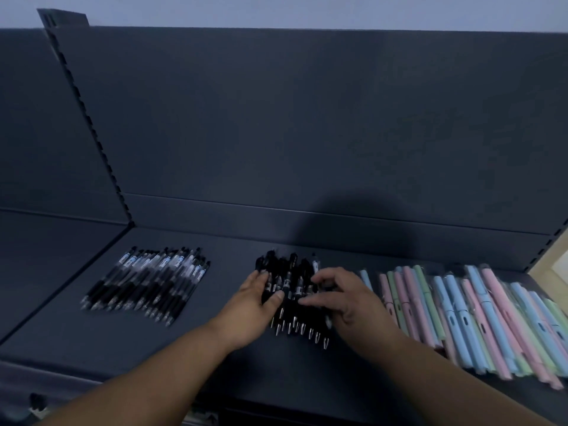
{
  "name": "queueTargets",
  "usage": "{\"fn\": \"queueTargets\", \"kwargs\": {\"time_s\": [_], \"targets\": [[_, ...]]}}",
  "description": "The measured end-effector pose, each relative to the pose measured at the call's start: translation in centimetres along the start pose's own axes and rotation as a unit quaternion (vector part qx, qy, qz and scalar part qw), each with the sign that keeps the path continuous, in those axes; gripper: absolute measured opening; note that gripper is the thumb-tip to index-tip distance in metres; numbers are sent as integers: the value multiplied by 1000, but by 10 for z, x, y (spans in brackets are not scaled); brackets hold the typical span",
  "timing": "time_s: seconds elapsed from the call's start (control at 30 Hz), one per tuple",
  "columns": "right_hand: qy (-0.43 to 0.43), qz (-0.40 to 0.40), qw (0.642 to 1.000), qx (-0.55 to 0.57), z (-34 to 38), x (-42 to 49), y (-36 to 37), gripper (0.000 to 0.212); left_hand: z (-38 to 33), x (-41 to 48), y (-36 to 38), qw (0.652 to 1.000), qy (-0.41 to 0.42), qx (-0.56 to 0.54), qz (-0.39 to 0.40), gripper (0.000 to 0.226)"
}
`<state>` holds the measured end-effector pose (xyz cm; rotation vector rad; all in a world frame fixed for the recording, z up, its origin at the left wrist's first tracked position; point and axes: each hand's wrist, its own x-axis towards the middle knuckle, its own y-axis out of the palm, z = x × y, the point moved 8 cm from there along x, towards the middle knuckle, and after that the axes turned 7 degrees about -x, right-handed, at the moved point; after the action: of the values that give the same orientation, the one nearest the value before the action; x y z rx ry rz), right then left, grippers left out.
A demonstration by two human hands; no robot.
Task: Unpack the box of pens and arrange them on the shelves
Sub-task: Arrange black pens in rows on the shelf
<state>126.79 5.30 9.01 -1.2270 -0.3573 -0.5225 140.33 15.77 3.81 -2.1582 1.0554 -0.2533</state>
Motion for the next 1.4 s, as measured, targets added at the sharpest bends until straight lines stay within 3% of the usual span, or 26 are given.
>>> {"fn": "queueTargets", "kwargs": {"time_s": [0.1,0.23,0.37,0.43,0.53,0.67,0.73,0.83,0.9,0.97,1.0,1.1,1.2,1.4], "targets": [[0,-13,1000,26,5,-1,1,43,0,6,-10,998,-12,57,-34,61],[4,-17,1000,23,5,0,4,43,0,5,-19,998,-15,49,-46,54],[-18,-18,999,40,13,5,9,46,-21,-6,-38,990,18,-20,-137,31],[-48,-21,997,60,25,10,11,40,-27,-9,-34,983,-8,-148,-107,27],[-65,-9,992,105,37,18,19,40,-30,-17,-21,923,-96,-371,-8,24],[-82,3,988,131,54,32,27,46,-18,-25,-28,846,-166,-502,73,19],[-96,18,986,137,68,38,34,44,-8,-26,-36,830,-179,-521,84,22],[-75,33,992,98,74,47,50,39,16,-19,-63,833,-178,-524,10,22],[-33,39,997,57,69,55,60,35,37,-15,-100,868,-154,-464,-92,20],[8,62,998,27,66,63,69,33,54,-13,-146,946,-113,-235,-193,21],[24,81,996,15,67,67,75,32,59,-13,-165,964,-92,-111,-224,19],[46,137,989,-14,78,79,93,33,81,-8,-194,970,-74,46,-227,18],[63,175,982,-23,94,89,111,36,102,3,-198,972,-57,106,-201,24],[107,257,959,-59,110,106,145,50,110,11,-184,979,54,142,-135,34]]}}
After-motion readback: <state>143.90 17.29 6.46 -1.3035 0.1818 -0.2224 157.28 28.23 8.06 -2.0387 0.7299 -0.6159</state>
